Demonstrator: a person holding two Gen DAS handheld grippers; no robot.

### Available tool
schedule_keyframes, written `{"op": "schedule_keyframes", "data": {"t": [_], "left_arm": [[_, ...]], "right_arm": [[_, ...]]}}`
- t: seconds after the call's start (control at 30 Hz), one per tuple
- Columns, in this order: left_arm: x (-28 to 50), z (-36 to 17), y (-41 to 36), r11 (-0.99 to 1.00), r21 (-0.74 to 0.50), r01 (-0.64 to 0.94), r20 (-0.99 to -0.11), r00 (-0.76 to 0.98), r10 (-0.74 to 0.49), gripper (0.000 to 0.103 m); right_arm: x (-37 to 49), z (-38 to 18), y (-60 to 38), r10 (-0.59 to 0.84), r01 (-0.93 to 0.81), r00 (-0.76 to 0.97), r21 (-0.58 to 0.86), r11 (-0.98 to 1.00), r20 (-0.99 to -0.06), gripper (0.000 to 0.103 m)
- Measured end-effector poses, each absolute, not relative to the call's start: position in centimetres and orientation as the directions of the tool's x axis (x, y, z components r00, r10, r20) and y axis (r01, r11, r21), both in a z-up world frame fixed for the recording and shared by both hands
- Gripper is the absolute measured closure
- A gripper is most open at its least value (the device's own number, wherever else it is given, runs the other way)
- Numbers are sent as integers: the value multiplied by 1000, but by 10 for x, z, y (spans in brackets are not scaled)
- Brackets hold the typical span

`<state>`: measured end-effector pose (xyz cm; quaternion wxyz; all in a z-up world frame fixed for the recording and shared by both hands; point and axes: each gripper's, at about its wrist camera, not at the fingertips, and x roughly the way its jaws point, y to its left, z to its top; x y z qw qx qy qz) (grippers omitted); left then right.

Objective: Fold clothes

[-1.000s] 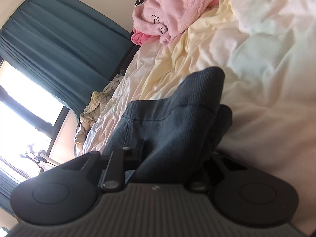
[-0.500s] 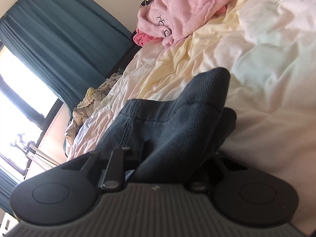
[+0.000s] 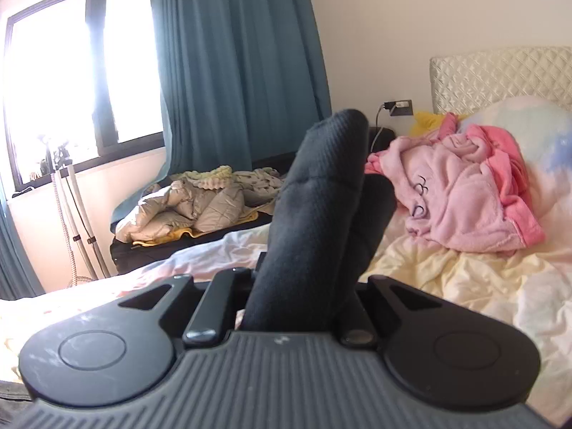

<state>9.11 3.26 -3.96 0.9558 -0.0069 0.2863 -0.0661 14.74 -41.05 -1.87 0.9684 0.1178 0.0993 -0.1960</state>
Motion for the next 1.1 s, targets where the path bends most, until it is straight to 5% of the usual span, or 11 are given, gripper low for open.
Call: {"op": "schedule_keyframes", "data": {"t": [0.2, 0.37, 0.57, 0.8, 0.9, 1.0, 1.1], "left_arm": [[69, -6, 72, 998, 18, 60, -424, 905, -47, 3], [45, 15, 119, 984, -97, -152, -306, 945, 116, 3], [41, 11, 144, 962, -203, -182, -287, 950, 120, 3], [55, -2, 137, 949, -302, -84, -336, 942, -23, 3], [58, -10, 135, 936, -347, -50, -363, 928, -85, 3], [60, -18, 135, 916, -401, -21, -389, 909, -149, 5], [59, -25, 128, 916, -402, -16, -408, 898, -163, 6]], "right_arm": [[147, 31, -288, -253, 262, 961, 77, 962, -107, 91], [133, 18, -164, -56, 51, 997, -90, 995, -55, 91], [95, -86, -44, 200, -270, 950, -306, 913, -241, 91], [79, -119, -33, 237, -329, 916, -266, 906, -324, 90], [77, -110, -29, 270, -373, 895, -264, 889, -355, 83], [68, -99, -36, 340, -449, 858, -240, 861, -385, 45], [41, -86, -57, 394, -499, 836, -229, 836, -381, 44]]}}
